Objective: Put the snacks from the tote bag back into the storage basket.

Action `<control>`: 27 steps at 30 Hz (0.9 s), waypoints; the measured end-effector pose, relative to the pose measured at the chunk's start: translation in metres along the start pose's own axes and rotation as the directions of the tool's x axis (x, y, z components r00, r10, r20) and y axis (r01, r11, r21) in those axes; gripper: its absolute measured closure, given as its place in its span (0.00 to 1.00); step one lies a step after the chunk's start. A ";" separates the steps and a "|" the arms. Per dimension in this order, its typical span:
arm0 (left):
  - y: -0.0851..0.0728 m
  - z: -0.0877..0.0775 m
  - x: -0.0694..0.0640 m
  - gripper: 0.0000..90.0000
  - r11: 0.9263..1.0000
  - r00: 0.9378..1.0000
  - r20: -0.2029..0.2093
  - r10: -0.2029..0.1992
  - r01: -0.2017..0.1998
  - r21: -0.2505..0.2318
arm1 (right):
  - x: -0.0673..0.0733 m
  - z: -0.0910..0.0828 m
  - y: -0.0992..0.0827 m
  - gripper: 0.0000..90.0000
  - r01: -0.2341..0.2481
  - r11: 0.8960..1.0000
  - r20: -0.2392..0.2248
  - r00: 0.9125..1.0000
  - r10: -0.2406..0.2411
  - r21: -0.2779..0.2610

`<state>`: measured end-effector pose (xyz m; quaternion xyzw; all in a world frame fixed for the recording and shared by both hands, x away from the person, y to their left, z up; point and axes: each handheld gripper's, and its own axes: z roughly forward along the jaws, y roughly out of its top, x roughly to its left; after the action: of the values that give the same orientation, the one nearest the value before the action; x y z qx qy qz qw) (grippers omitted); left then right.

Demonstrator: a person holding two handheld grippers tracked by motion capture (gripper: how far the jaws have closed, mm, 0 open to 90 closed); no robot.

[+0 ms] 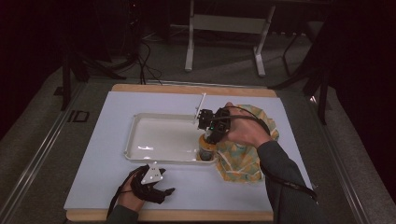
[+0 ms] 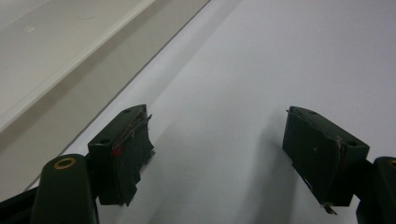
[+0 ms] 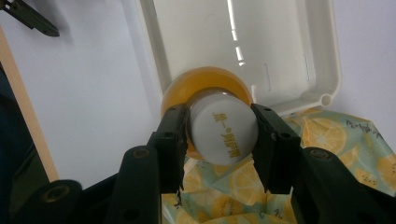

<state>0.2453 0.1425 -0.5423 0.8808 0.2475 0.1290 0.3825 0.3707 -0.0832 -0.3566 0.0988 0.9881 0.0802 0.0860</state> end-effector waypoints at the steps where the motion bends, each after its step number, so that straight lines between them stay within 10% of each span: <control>1: 0.000 0.000 0.000 0.26 1.000 1.000 0.000 0.000 0.000 0.000 | 0.000 0.000 0.000 0.64 0.001 1.000 0.001 1.000 -0.001 -0.001; 27: 0.000 0.000 0.000 0.26 1.000 1.000 -0.002 0.001 -0.001 0.003 | 0.010 -0.014 0.005 0.51 0.023 0.999 0.082 0.996 -0.019 -0.042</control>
<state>0.2452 0.1419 -0.5425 0.8812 0.2478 0.1299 0.3809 0.3593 -0.0779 -0.3432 0.0899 0.9829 0.0961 0.1290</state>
